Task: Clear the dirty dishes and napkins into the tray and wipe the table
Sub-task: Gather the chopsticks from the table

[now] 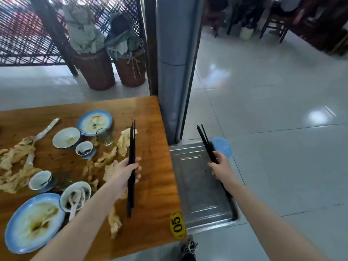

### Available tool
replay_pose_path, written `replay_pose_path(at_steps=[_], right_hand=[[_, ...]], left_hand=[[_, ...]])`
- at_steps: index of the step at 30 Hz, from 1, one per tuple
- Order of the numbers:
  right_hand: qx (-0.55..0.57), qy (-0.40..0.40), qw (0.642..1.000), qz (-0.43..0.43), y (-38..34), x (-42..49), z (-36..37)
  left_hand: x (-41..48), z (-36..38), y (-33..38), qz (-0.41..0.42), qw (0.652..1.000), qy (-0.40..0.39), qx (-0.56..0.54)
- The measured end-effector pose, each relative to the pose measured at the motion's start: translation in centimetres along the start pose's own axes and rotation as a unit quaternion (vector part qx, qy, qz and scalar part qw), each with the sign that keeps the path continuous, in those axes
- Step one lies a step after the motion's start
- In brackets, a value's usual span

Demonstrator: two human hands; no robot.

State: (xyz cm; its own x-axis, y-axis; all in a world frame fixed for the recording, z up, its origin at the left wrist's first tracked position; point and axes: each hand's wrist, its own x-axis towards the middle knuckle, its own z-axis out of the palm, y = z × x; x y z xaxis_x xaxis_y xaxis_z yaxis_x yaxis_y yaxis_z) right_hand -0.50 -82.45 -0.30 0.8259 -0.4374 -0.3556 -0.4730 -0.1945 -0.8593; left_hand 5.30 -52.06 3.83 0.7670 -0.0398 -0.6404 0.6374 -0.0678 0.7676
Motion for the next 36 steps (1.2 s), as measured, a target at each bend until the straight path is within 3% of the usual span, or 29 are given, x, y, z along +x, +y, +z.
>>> replay_pose_path(at_steps=[7, 17, 23, 36], right_hand=[[-0.013, -0.007, 0.999, 0.042, 6.7, 6.4, -6.5], [-0.07, -0.04, 0.991, 0.107, 19.7, 12.0, -4.1], [-0.101, -0.03, 0.985, 0.137, 24.7, 15.4, -1.3], [-0.261, -0.008, 0.96, 0.099, 30.0, 20.9, 2.0]], left_hand=[[2.5, 10.3, -0.8, -0.032, 0.999, 0.002, 0.007], [8.0, 19.0, -4.0, -0.074, 0.997, -0.003, 0.022], [12.8, 21.8, -6.2, -0.067, 0.996, -0.023, 0.057], [18.7, 22.6, -10.4, -0.069, 0.994, -0.041, 0.069]])
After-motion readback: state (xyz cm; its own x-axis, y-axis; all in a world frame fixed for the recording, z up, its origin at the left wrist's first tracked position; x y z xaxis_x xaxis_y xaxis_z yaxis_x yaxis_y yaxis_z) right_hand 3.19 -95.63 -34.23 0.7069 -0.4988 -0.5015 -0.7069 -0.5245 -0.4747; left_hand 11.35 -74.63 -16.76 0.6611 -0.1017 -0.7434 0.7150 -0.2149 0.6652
